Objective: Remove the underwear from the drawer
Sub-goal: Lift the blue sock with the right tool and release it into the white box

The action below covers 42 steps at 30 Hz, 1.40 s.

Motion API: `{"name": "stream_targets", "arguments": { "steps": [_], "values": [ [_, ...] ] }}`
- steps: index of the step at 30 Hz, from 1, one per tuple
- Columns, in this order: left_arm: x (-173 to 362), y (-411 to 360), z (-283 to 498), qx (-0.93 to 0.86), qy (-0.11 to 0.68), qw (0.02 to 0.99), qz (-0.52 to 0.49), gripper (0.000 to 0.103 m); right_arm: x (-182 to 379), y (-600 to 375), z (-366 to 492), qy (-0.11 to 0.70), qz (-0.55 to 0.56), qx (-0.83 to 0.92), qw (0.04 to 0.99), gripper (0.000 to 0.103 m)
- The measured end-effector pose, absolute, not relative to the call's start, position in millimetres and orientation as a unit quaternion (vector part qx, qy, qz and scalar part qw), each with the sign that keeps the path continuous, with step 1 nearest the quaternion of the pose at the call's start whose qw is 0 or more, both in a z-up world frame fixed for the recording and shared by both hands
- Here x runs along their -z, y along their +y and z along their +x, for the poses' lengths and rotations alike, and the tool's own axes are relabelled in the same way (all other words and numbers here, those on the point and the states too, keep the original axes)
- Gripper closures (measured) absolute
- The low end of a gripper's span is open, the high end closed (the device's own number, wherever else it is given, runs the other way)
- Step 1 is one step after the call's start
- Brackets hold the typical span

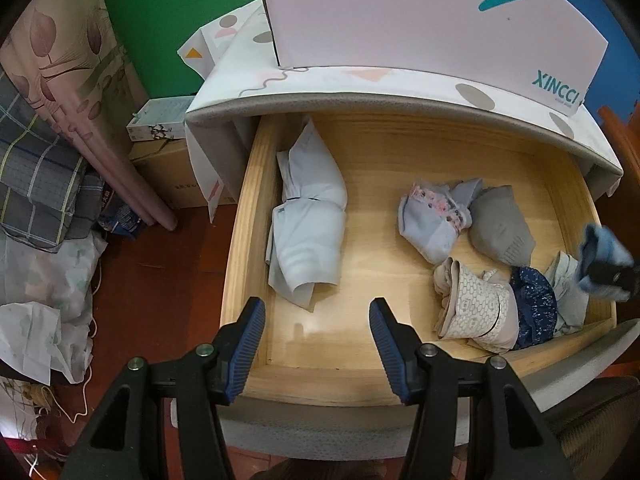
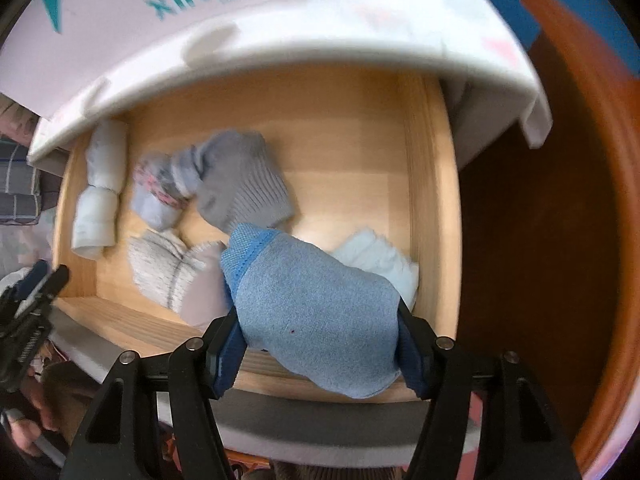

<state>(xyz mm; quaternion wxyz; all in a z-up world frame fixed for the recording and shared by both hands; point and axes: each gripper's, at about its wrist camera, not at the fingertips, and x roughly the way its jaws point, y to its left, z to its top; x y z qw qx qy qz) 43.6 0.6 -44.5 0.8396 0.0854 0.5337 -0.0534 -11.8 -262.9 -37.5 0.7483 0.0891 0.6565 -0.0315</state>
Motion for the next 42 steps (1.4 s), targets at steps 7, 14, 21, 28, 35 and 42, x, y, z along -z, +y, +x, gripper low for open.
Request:
{"name": "stream_targets", "arguments": {
  "steps": [7,14,21,28,35,42],
  "values": [
    [45,3,44,0.056,0.535,0.839,0.080,0.047,-30,-259,6,0.627,0.066,0.016,0.776,0.042],
    [45,2,44,0.055,0.533,0.840,0.077,0.047,-107,-248,42,0.579,0.052,0.000,0.814,0.042],
    [44,4,43,0.055,0.531,0.842,0.074,0.047,-153,-229,99,0.541,0.041,-0.001,0.840,0.042],
    [44,4,44,0.057,0.531,0.842,0.074,0.047,-152,-209,150,0.540,0.022,0.001,0.841,0.042],
    [43,8,45,0.057,0.531,0.843,0.064,0.047,-106,-202,185,0.576,0.011,0.010,0.817,0.041],
    [44,6,44,0.060,0.530,0.843,0.064,0.047,-78,-206,192,0.599,0.023,0.011,0.800,0.036]
  ]
}}
